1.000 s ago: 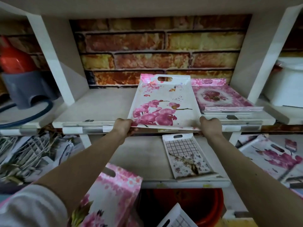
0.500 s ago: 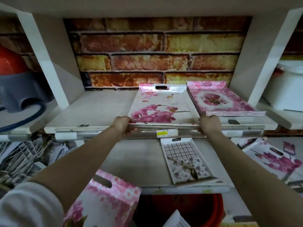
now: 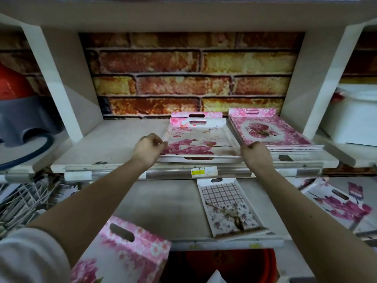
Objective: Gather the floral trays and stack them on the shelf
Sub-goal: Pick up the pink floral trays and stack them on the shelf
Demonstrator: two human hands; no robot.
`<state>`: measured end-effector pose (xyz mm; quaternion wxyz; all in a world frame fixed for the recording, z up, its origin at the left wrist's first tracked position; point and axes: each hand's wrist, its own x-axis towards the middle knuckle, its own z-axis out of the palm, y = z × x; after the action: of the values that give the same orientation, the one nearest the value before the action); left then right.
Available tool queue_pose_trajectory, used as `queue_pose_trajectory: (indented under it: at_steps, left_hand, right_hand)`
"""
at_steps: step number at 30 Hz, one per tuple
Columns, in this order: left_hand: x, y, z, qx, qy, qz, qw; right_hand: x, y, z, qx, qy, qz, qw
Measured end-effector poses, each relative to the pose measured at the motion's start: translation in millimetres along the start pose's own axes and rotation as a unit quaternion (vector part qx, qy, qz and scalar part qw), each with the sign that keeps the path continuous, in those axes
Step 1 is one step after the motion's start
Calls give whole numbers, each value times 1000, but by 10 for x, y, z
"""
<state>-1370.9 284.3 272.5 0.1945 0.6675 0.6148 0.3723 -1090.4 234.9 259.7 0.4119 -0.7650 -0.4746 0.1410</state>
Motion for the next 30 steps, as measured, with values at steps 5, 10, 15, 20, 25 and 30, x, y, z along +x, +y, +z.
queue_pose_trajectory:
  at_steps: [5,10,15,20,25,30]
  left_hand:
    - [-178,42,18,-128,-84,94,984]
    - [-197,-42,3,-67,-105,144,982]
    - [-53,-68,52,-37,-80,145,985]
    - [129,-46,175,-38,-59,118,991]
    - [309,-67,310,-66,-60,78,993]
    - [375,-183,514,-55,-80,84,992]
  right_hand:
    - [-84,-82,-80,-136,-42,-170,975]
    - [-202,-108,-150,-57,-168,-259,949]
    - [-109,-124,-28,-97,-100,-294,946]
    - [53,-137,186,-138,-43,-275,950]
    - [185,-125,337,-163,-18,-254,953]
    - [253,18,440,-151,-49,-236,959]
